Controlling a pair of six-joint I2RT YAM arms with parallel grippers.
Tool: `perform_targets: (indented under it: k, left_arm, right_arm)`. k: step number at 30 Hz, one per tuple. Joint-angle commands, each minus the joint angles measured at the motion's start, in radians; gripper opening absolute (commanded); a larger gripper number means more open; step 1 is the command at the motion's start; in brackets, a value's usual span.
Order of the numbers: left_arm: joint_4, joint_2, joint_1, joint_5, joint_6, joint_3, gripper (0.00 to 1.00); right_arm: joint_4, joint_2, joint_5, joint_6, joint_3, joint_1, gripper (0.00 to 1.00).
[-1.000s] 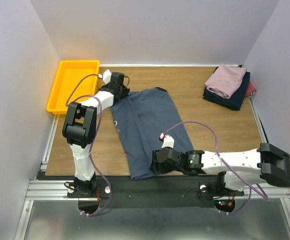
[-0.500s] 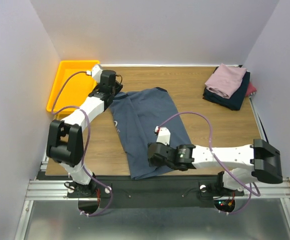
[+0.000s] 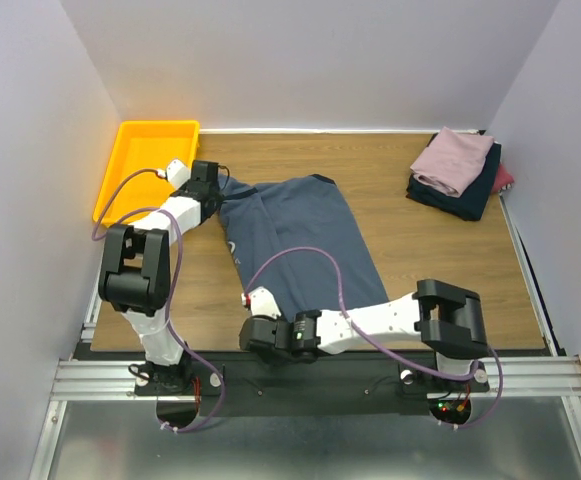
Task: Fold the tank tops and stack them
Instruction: Fold the tank top
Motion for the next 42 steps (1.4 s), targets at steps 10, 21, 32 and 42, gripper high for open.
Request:
perform_targets:
  k: [10, 21, 32, 42]
  left_arm:
    - [0.029, 0.161, 0.018, 0.061, 0.087, 0.113, 0.34]
    - [0.017, 0.284, 0.018, 0.082, 0.088, 0.294, 0.33]
    - [-0.057, 0.488, 0.035, 0.079, 0.154, 0.645, 0.12]
    - [0.050, 0.498, 0.102, 0.262, 0.288, 0.837, 0.43]
  right_arm:
    - [0.020, 0.023, -0.031, 0.041, -0.062, 0.021, 0.38]
    - [0.022, -0.162, -0.100, 0.051, -0.226, 0.021, 0.14]
    - [0.070, -0.003, -0.144, -0.022, -0.052, -0.020, 0.15]
    - [0.167, 0.226, -0.282, -0.093, 0.214, -0.188, 0.21]
